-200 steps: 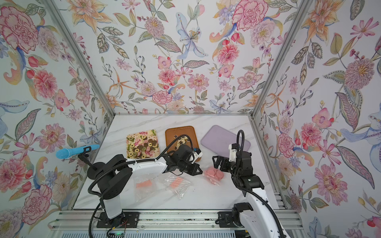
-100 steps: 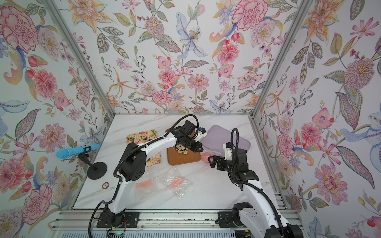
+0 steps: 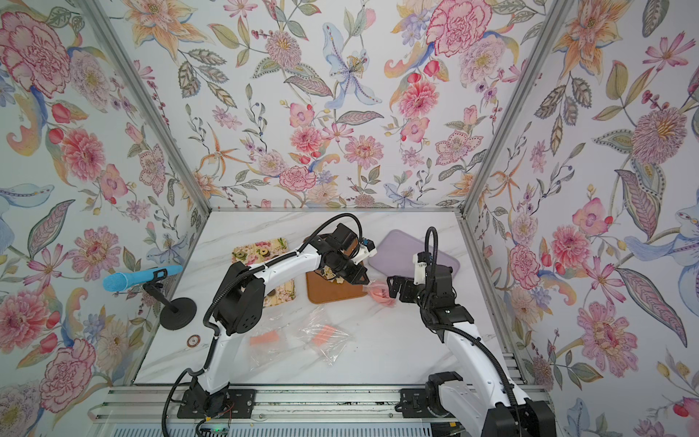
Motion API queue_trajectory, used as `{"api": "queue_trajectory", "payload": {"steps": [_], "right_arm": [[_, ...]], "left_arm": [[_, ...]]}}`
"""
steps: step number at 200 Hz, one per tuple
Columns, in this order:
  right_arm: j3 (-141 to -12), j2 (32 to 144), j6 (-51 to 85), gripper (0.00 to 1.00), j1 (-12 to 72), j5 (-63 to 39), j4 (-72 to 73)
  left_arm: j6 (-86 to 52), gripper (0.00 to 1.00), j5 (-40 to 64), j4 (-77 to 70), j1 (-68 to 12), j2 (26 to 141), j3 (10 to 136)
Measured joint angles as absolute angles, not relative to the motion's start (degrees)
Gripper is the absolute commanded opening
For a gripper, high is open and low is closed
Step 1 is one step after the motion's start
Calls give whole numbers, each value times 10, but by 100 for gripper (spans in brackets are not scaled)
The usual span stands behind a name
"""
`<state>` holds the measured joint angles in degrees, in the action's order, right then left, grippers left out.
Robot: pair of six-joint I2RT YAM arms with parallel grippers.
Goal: Pour cookies out of the ziploc bag
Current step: Adjust the ziploc bag at the center of the board.
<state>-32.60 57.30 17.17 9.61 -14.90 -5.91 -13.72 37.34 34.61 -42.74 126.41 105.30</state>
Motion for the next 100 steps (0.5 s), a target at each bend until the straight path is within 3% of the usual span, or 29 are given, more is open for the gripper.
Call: {"api": "queue_trajectory", "payload": {"steps": [47,100], "right_arm": [[-326,602,145,87,99,-224,-53],[-333,550,64,85,140,-137,-109]], "left_arm": [[-141,5,373,342,-427,1253,1052],[-157,11,373,326,-415,1253,1052]]}}
